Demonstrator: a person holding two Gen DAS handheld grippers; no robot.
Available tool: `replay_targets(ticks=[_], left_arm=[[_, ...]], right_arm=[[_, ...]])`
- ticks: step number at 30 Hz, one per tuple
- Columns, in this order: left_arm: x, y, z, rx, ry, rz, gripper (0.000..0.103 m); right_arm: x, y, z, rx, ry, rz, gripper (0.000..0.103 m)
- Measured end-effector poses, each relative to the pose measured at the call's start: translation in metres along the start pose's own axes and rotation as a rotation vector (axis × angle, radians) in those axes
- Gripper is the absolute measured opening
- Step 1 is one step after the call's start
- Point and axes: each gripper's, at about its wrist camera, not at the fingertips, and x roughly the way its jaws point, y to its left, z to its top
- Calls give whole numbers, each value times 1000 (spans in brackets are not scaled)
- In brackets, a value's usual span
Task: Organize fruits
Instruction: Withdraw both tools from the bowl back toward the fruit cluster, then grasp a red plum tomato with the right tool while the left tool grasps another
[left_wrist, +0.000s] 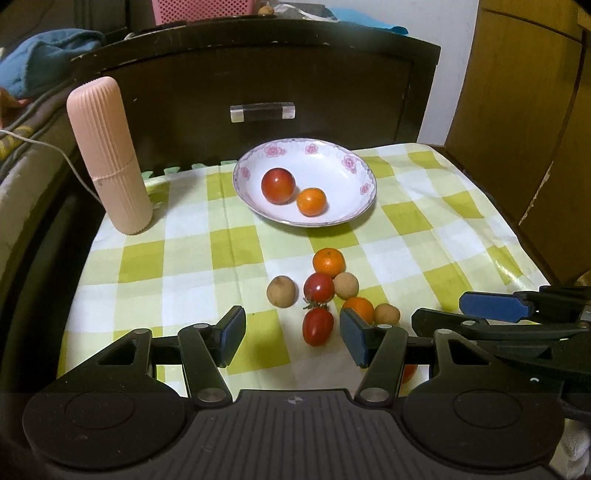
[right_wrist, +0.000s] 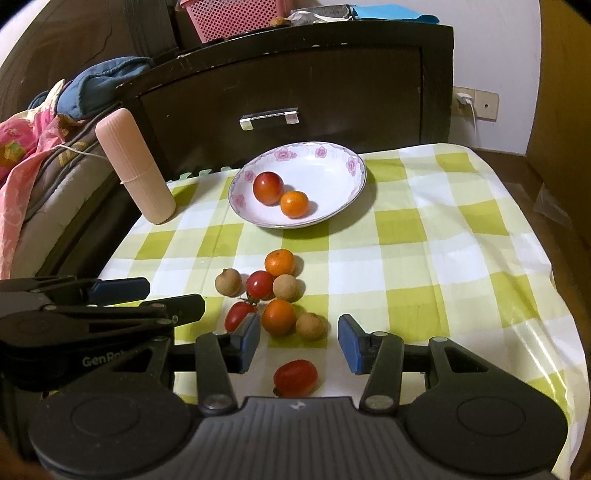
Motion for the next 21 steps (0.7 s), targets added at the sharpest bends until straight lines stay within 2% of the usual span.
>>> replay_targets(ticks=[11, 21], left_arm=[[-2, -4, -16, 20, 38, -1, 62], [5, -5, -29, 49, 90, -1, 63]], right_arm=[[-2, 2, -18, 21, 33, 0, 45], [5, 3, -33, -17, 82, -1, 45]])
